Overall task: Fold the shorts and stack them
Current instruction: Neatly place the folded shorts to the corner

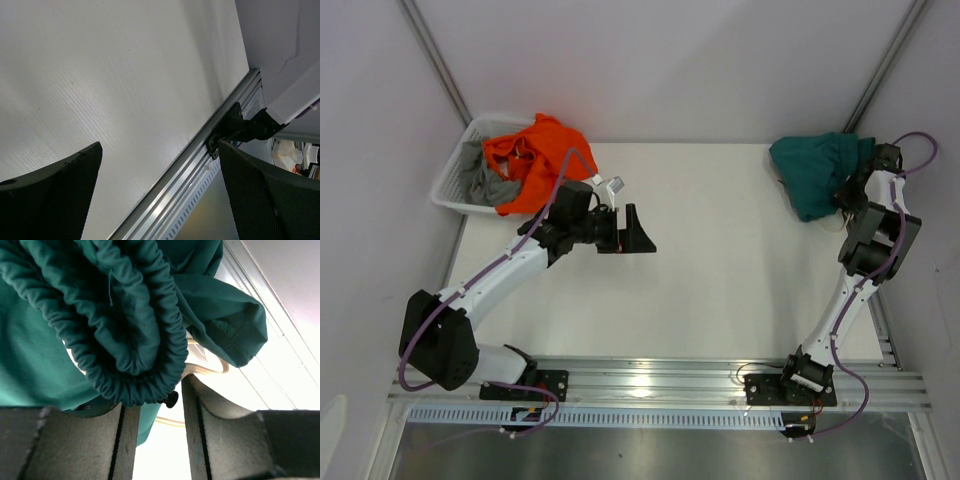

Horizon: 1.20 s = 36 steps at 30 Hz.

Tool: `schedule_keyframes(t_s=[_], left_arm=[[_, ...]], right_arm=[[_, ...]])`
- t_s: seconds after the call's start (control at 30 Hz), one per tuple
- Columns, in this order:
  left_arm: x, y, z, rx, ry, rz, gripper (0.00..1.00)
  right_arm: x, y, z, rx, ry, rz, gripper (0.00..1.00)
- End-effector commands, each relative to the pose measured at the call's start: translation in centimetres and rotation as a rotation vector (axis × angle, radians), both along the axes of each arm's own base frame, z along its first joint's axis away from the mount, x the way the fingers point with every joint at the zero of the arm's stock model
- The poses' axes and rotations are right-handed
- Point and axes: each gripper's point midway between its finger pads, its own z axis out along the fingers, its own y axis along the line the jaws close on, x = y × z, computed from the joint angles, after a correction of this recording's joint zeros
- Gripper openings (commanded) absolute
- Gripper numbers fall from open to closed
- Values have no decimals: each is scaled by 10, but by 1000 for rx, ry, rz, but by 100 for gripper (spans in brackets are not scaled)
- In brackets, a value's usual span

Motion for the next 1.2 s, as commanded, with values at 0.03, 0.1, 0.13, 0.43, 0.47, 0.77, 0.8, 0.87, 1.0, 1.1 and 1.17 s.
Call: schedule_keyframes(t_s=[0.03,0.1,0.13,0.43,0.47,0.77,0.8,0.87,1.0,1.1,1.17], left_arm=[[-4,-4,13,-36,-31,-28,99],[-4,-5,13,-37,-30,-29,99],[-3,-5,13,-38,-32,-25,99],[-4,-6,12,-46,-26,-30,99],[-5,-6,11,-43,-24,-34,99],[-5,-5,12,-38,-26,-35,99],[-6,-5,11,-35,-24,-37,99],[-5,-5,9,-33,-21,-36,99],[-4,-6,9,-32,-18,-37,99],[-5,-5,7,-30,-15,-38,99],[-6,-5,5,-29,-11,-41,99]], right_arm=[[4,-41,57,-57,-143,-98,41],[7,-34,85,-73,-193,-75,42],[11,-29,96,-77,-218,-61,42],[38,-30,127,-34,-311,-45,34],[43,-33,136,-43,-332,-45,32],[45,-52,89,-57,-237,-90,14],[43,-52,83,-52,-225,-91,14],[39,-56,78,-69,-210,-100,13],[25,-74,55,-141,-126,-166,8],[16,-90,42,-236,-52,-223,0],[15,-93,28,-272,-12,-227,0]])
